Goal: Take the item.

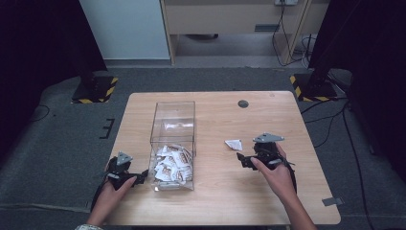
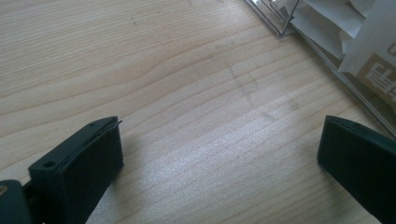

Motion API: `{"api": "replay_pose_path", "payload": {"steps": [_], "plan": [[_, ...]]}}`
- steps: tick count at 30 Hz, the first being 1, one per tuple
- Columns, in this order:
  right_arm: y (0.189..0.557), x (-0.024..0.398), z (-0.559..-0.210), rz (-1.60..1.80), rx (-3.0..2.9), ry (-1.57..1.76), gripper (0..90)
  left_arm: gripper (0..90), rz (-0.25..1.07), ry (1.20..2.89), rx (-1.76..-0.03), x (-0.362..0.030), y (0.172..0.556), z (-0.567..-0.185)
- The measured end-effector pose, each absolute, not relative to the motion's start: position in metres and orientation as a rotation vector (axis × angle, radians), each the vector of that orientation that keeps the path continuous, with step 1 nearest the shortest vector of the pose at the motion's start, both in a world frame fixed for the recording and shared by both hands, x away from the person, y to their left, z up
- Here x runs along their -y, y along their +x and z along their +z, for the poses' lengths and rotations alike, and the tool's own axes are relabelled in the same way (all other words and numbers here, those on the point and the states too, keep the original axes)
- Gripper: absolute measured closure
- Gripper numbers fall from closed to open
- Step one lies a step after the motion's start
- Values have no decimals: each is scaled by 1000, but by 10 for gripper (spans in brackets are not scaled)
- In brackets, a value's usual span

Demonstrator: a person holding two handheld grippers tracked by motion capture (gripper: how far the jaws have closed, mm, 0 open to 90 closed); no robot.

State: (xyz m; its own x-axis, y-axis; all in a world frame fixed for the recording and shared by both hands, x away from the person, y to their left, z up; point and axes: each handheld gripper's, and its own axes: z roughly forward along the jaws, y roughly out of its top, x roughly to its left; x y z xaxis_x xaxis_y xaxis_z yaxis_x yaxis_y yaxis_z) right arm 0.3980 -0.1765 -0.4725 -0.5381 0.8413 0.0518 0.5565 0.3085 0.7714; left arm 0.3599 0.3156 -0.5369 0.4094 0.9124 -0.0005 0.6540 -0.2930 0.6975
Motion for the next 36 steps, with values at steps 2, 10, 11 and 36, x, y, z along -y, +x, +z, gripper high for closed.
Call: {"api": "replay_pose_path", "payload": {"steps": [2, 10, 11, 36], "plan": [[393, 178, -478, 1092, -2227, 1264, 82, 0, 538, 2048, -1326, -316, 360, -537], [376, 185, -498, 1053, -2249, 1294, 83, 0, 538, 2048, -1326, -316, 360, -537], [374, 186, -502, 1048, -2253, 1300, 81, 0, 538, 2048, -1326, -316, 360, -537], [370, 184, -539, 929, -2246, 1310, 16, 0, 538, 2048, -1326, -316, 360, -537]]}}
